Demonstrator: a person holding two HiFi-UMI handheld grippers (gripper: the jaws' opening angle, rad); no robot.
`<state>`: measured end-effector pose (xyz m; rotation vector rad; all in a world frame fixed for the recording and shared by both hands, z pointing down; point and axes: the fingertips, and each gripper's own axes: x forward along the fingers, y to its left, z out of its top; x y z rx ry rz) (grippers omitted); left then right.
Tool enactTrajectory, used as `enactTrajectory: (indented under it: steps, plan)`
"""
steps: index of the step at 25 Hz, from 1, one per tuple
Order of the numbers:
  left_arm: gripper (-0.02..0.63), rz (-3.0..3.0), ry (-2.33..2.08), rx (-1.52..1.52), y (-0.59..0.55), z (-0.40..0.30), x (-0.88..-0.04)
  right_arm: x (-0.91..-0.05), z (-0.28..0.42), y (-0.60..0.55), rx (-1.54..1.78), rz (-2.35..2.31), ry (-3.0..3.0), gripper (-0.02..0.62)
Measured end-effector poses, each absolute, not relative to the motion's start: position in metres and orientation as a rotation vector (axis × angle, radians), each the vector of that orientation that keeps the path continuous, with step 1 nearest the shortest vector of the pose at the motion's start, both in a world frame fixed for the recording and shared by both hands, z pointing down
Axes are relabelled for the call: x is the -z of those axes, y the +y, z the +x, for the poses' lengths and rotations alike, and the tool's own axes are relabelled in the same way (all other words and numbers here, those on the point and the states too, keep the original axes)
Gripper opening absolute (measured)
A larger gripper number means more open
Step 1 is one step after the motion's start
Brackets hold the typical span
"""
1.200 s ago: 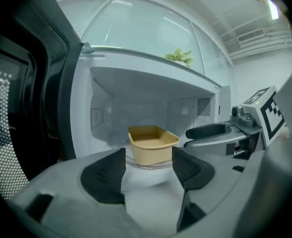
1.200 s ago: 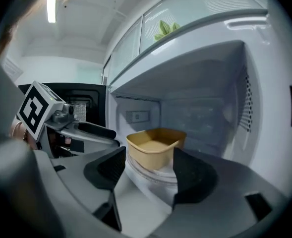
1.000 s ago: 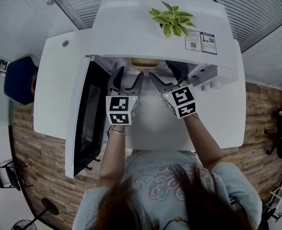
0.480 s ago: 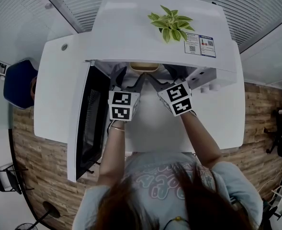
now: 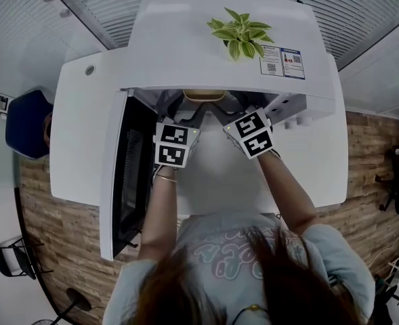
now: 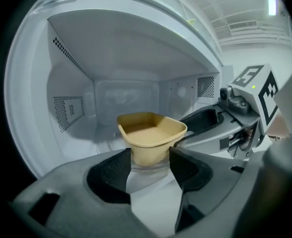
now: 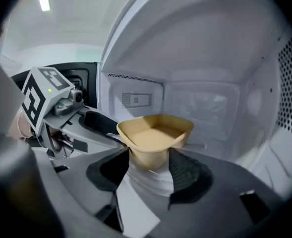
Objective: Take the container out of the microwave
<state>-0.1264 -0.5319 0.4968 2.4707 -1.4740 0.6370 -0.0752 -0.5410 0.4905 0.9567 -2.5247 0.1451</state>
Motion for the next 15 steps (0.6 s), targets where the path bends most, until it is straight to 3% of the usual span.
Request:
enactTrajectory:
  steps: [15]
  plan:
    - [0.221, 2.481, -1.513, -0.577, -0.528, -0.126, -0.485, -0.48, -0.077, -0.536, -0.067, 1.019, -2.543, 0.232]
